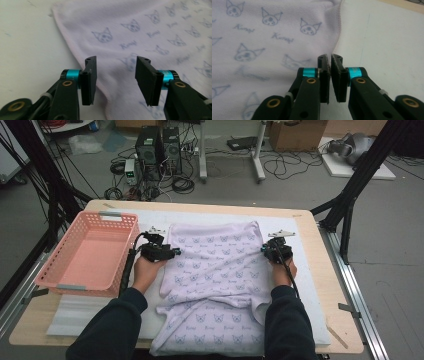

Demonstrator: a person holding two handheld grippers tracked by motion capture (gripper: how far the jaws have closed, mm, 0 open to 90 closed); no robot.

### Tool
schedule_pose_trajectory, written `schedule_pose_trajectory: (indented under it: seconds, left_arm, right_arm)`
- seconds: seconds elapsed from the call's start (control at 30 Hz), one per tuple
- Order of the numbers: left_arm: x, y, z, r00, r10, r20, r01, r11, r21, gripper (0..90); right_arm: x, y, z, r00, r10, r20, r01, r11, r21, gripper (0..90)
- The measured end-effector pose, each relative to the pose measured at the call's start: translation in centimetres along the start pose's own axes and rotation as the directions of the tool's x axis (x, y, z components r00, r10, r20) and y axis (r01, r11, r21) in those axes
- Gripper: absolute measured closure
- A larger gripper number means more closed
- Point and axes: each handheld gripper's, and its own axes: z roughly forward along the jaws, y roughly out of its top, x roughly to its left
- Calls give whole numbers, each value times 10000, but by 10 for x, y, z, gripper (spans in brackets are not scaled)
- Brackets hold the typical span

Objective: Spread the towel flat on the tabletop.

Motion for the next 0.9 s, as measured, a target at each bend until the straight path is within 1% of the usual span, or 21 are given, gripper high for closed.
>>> schedule_pose_trajectory:
  seconds: [0.07,0.1,0.17,0.2,0.23,0.27,0.3,0.33,0.37,0.4,0.43,0.47,0.53,0.6,0.63,0.67,0.7,0.77,0.83,0.87,0.9]
  left_arm:
    - [-4,-7,0,9999,85,93,-86,9998,186,482]
    - [-6,-10,-1,9999,80,103,-81,9999,135,455]
    - [-10,-17,-2,9991,431,42,-432,9989,168,447]
    - [-14,-19,-3,9948,1010,-109,-1006,9944,315,444]
    - [-17,-19,-3,9879,1519,-303,-1504,9875,472,467]
    - [-19,-19,-4,9810,1896,-408,-1872,9807,559,531]
    - [-20,-19,-4,9754,2128,-575,-2098,9763,536,668]
    - [-16,-18,-3,9798,1930,-526,-1904,9804,500,799]
    - [-13,-17,-3,9838,1729,-471,-1707,9842,472,833]
    - [-10,-16,-2,9856,1551,-673,-1533,9877,311,840]
    - [-6,-15,-2,9842,1489,-960,-1478,9888,185,845]
    - [0,-14,-2,9840,1288,-1233,-1293,9916,37,847]
    - [10,-12,0,9839,775,-1610,-835,9960,-305,850]
    - [18,-9,1,9803,451,-1923,-585,9962,-650,850]
    - [22,-6,2,9797,294,-1985,-449,9962,-740,850]
    - [26,-5,3,9801,87,-1985,-294,9944,-1016,850]
    - [28,-5,3,9792,-4,-2030,-237,9929,-1163,850]
    - [31,-6,6,9794,-53,-2018,-170,9939,-1086,850]
    - [30,-6,7,9794,-77,-2020,-160,9932,-1155,850]
    - [30,-6,7,9798,-78,-2000,-160,9930,-1167,850]
    - [30,-6,7,9800,-86,-1986,-147,9932,-1155,850]
  right_arm:
    - [0,0,-6,9998,-37,-218,33,9998,-187,762]
    - [0,0,-10,9983,76,-570,-94,9995,-315,724]
    - [-1,-1,-18,9949,11,-1006,-50,9993,-381,685]
    - [0,-2,-23,9945,-37,-1048,-16,9987,-502,667]
    - [0,-3,-28,9926,-40,-1217,-37,9980,-624,644]
    - [0,-3,-33,9899,-68,-1418,-3,9988,-496,616]
    - [1,-4,-38,9879,-166,-1545,87,9986,-517,596]
    - [3,-4,-43,9860,-235,-1652,153,9986,-510,581]
    - [5,-4,-49,9832,-322,-1796,219,9980,-591,571]
    - [7,-5,-53,9823,-486,-1809,348,9963,-790,562]
    - [10,-6,-58,9819,-644,-1778,486,9946,-917,552]
    - [12,-8,-62,9800,-768,-1835,602,9937,-942,541]
    - [15,-13,-67,9732,-845,-2138,657,9934,-938,524]
    - [18,-20,-69,9645,-872,-2493,701,9946,-768,483]
    - [21,-25,-69,9585,-772,-2746,619,9960,-640,474]
    - [24,-29,-67,9542,-793,-2886,682,9965,-484,471]
    - [29,-34,-63,9502,-958,-2964,929,9954,-238,469]
    - [35,-41,-54,9441,-962,-3154,1066,9942,157,479]
    - [37,-43,-50,9458,-928,-3112,1008,9949,99,540]
    - [36,-41,-50,9441,-978,-3148,1058,9944,84,667]
    - [34,-40,-50,9472,-1301,-2932,1367,9906,19,842]
